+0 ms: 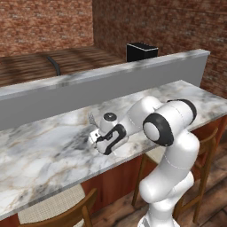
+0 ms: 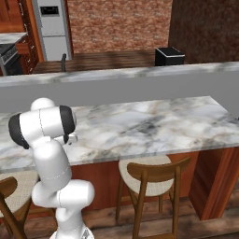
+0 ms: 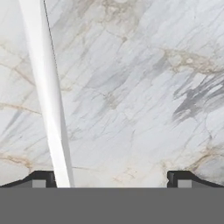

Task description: Organize the utensils by type. Pick up the wooden spoons from the counter and place them in the open cabinet. Then pick up the metallic utensils from the counter and place them in the open drawer.

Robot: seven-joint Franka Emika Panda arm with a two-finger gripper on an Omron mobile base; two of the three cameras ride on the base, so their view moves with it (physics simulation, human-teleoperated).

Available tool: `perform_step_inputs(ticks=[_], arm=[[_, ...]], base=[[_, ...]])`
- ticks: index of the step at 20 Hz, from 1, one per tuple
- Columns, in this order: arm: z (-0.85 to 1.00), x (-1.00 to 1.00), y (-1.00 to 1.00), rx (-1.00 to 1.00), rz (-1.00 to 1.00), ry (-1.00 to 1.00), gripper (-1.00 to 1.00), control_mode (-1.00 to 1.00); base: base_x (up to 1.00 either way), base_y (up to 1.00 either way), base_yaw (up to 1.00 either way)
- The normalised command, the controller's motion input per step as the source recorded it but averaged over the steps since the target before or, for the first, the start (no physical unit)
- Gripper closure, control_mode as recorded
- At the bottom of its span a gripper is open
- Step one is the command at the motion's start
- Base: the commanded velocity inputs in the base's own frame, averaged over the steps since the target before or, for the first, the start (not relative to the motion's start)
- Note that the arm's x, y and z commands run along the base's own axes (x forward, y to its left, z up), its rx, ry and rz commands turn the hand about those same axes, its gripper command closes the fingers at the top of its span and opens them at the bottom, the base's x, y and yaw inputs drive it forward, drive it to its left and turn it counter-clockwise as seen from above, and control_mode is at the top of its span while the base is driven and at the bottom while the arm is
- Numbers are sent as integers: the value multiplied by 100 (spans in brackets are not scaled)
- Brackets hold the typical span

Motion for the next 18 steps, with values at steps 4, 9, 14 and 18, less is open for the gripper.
perform_step_inputs(ticks=[4, 9, 14, 18], arm=[[-50, 23, 0, 0, 0, 0, -100, -100], [-52, 21, 0, 0, 0, 0, -100, -100], [-52, 10, 0, 0, 0, 0, 100, -100], [-76, -1, -9, 0, -1, 0, 100, -100]], base=[[0, 0, 0], [0, 0, 0], [0, 0, 0], [0, 0, 0]])
